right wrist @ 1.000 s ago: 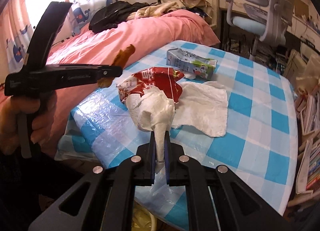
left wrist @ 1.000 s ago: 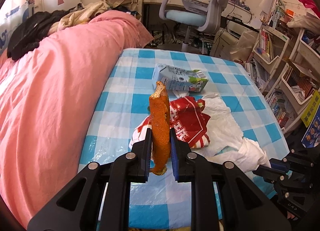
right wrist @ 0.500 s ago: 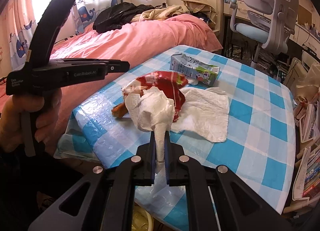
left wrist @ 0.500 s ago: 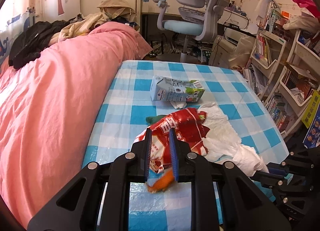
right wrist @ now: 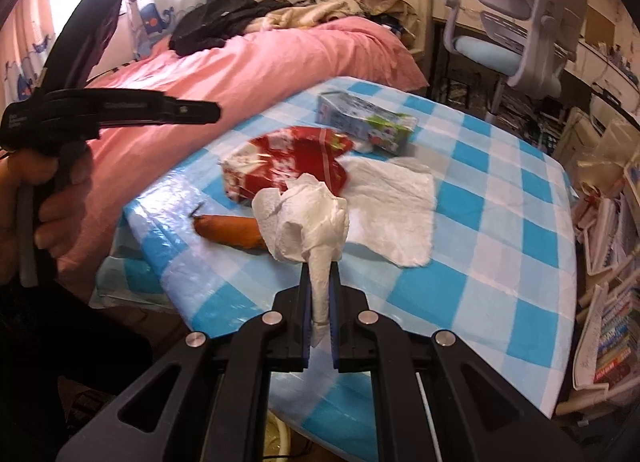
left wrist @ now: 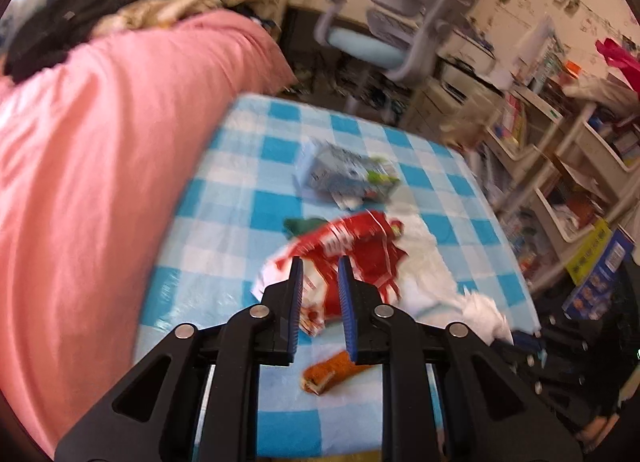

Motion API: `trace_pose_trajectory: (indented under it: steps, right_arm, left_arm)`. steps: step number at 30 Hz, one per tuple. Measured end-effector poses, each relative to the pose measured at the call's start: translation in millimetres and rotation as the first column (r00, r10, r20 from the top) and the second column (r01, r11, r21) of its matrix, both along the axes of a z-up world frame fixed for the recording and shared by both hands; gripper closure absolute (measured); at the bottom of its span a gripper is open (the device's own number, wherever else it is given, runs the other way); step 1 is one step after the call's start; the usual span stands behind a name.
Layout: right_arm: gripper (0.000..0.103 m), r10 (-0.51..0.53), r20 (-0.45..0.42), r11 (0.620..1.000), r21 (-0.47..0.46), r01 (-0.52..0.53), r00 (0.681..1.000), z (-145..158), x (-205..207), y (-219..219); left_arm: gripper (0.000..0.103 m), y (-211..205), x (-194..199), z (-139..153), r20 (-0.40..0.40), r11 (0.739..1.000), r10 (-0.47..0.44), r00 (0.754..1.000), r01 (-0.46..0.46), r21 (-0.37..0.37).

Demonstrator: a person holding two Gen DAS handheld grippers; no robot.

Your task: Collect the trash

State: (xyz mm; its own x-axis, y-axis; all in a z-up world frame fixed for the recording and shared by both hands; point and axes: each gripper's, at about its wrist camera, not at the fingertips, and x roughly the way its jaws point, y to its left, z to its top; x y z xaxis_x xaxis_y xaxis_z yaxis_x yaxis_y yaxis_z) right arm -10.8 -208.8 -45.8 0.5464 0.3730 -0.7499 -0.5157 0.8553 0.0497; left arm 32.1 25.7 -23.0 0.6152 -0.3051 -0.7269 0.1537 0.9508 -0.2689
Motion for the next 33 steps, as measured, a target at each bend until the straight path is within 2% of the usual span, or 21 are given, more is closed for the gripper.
trace_pose_trajectory:
  steps: [1, 2, 3, 4, 5, 7, 10, 11, 12, 13, 15, 16, 18, 19, 21, 23, 26, 29, 30, 33]
  right_arm:
    - [0.095, -0.011, -0.003, 1.000, 0.000, 0.011, 1.000, 0, 1, -4]
    - [0.095, -0.021, -0.006, 1.000, -0.001, 0.021, 1.000, -1, 1, -8]
    - [0.095, -0.028, -0.009, 1.000, 0.000, 0.028, 1.000, -1, 1, -11]
    - [0.095, -0.036, -0.012, 0.999, 0.002, 0.036, 0.999, -1, 1, -15]
    - [0.095, -0.040, -0.015, 0.999, 0.003, 0.040, 0.999, -1, 1, -18]
    - [0.095, -0.044, -0.019, 0.999, 0.006, 0.044, 0.999, -2, 1, -23]
    - [0.095, -0.040, -0.025, 0.999, 0.011, 0.040, 0.999, -2, 0, -26]
    - [0.095, -0.036, -0.026, 0.999, 0.013, 0.036, 0.999, -2, 0, -26]
    - [0.095, -0.033, -0.026, 0.999, 0.015, 0.033, 0.999, -2, 0, -25]
    - [0.095, -0.028, -0.028, 0.999, 0.017, 0.028, 0.999, -2, 0, -24]
    - [0.095, -0.017, -0.030, 1.000, 0.014, 0.018, 0.999, -3, 0, -21]
    - [0.095, -0.012, -0.031, 1.000, 0.008, 0.012, 0.999, -4, 0, -19]
    - [0.095, -0.010, -0.035, 1.000, 0.006, 0.010, 0.999, -5, 0, -19]
    - [0.095, -0.010, -0.036, 1.000, 0.006, 0.010, 0.999, -5, 0, -18]
    - [0.095, -0.008, -0.037, 1.000, 0.004, 0.008, 0.999, -6, 0, -17]
    - [0.095, -0.007, -0.039, 1.000, 0.002, 0.007, 0.999, -6, 1, -16]
    - [0.095, -0.006, -0.036, 1.000, 0.002, 0.006, 0.999, -6, 0, -15]
    - [0.095, -0.009, -0.024, 1.000, 0.006, 0.009, 1.000, -4, -1, -15]
    - [0.095, -0.012, -0.019, 1.000, 0.008, 0.012, 1.000, -3, -1, -15]
    - [0.095, -0.020, 0.016, 0.999, 0.029, 0.019, 1.000, 4, -2, -16]
  left_arm:
    - [0.082, -5, 1, -4, -0.018, 0.999, -0.033, 0.999, 0.033, 0.015]
    - [0.081, -16, 1, -8, -0.032, 0.995, -0.075, 0.997, 0.077, 0.065]
    - [0.074, -28, 0, -13, -0.036, 0.985, -0.109, 0.993, 0.113, 0.132]
    - [0.068, -42, -2, -19, -0.045, 0.966, -0.157, 0.987, 0.163, 0.200]
    - [0.066, -53, -4, -24, -0.054, 0.948, -0.191, 0.980, 0.199, 0.247]
    - [0.061, -66, -7, -34, -0.078, 0.922, -0.231, 0.970, 0.244, 0.300]
    - [0.059, -84, -9, -54, -0.132, 0.875, -0.269, 0.954, 0.300, 0.379]
    - [0.059, -87, -9, -60, -0.142, 0.867, -0.277, 0.950, 0.311, 0.390]
    - [0.059, -88, -8, -61, -0.140, 0.871, -0.274, 0.952, 0.307, 0.384]
    - [0.064, -87, -7, -61, -0.153, 0.878, -0.269, 0.951, 0.308, 0.367]
    - [0.080, -85, -6, -60, -0.205, 0.895, -0.290, 0.935, 0.341, 0.288]
    - [0.082, -87, -8, -62, -0.223, 0.885, -0.301, 0.927, 0.358, 0.296]
    - [0.082, -95, -16, -66, -0.230, 0.850, -0.332, 0.915, 0.396, 0.348]
    - [0.082, -96, -18, -66, -0.233, 0.846, -0.335, 0.913, 0.400, 0.353]
    - [0.084, -93, -16, -65, -0.245, 0.861, -0.322, 0.915, 0.390, 0.327]
    - [0.085, -87, -14, -59, -0.221, 0.873, -0.302, 0.927, 0.363, 0.327]
    - [0.085, -77, -16, -35, -0.124, 0.912, -0.285, 0.950, 0.309, 0.269]
    - [0.085, -64, -19, -8, 0.009, 0.956, -0.234, 0.972, 0.228, 0.185]
    - [0.085, -60, -20, -3, 0.033, 0.966, -0.206, 0.978, 0.198, 0.166]
    - [0.085, -52, -18, 1, 0.061, 0.978, -0.130, 0.990, 0.118, 0.173]
